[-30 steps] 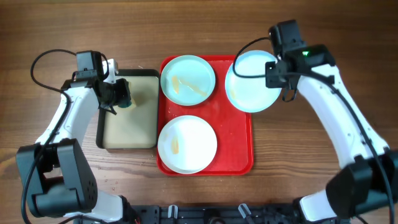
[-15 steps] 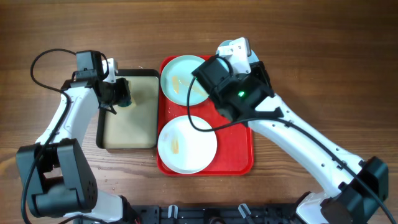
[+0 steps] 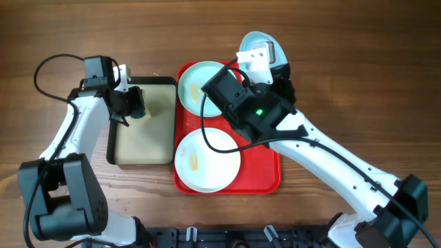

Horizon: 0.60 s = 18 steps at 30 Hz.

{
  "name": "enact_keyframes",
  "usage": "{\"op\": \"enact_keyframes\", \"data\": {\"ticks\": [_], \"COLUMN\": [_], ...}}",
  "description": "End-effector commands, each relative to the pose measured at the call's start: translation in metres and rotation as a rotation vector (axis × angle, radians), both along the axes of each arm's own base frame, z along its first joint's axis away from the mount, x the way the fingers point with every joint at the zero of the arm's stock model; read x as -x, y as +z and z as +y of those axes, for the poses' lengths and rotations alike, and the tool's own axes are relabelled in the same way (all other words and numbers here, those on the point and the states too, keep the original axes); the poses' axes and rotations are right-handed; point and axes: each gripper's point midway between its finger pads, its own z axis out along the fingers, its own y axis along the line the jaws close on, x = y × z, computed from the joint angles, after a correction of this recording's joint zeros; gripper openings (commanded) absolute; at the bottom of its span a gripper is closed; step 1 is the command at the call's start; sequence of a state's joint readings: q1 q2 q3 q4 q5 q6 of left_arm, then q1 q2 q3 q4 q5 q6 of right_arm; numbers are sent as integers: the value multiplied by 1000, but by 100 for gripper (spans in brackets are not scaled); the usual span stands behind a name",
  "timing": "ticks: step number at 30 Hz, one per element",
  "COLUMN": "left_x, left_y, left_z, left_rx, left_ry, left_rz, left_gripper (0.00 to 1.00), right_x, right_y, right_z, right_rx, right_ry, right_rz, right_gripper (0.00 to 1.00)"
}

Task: Clean dirty plates on tray and stack at the side
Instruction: 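Lift the right plate with the right gripper and move it right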

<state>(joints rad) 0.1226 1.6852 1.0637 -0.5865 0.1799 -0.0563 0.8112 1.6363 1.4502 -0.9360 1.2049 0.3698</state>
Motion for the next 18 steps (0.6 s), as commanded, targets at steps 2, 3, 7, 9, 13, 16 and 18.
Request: {"op": "enact_keyframes", "data": {"ticks": [2,3,7,9,13,16,18], "left_x": [2,2,2,1,1,0,0], "left_y": [-4,-4,-4,-4,-4,-3,-3], "left_z": [-2,-2,-2,-2,-2,-2,-2], "left_rx": [-1,-1,-1,-1,-1,-1,-2], "left_ry": [-22,-22,-23,-23,-23,-23,-23], "left_rz": [9,10,8,5,4,1,1], "left_gripper": [4,4,4,4,4,4,4], "right_x": [-4,-8,-26,-37,-53,-61,-61], "right_y": [-2,-16,-65,-87,-91,-109,-137], "right_z": [-5,0,-6,-25,-103,-176,-205], "right_rx": [-56,-129,-444,-709,-890,-928,-941], "right_ry": [-8,18,65,128,93,-43,-118], "right_rz": [13,67,301,469,486,449,483], "right_gripper": [4,4,4,4,4,4,4]}}
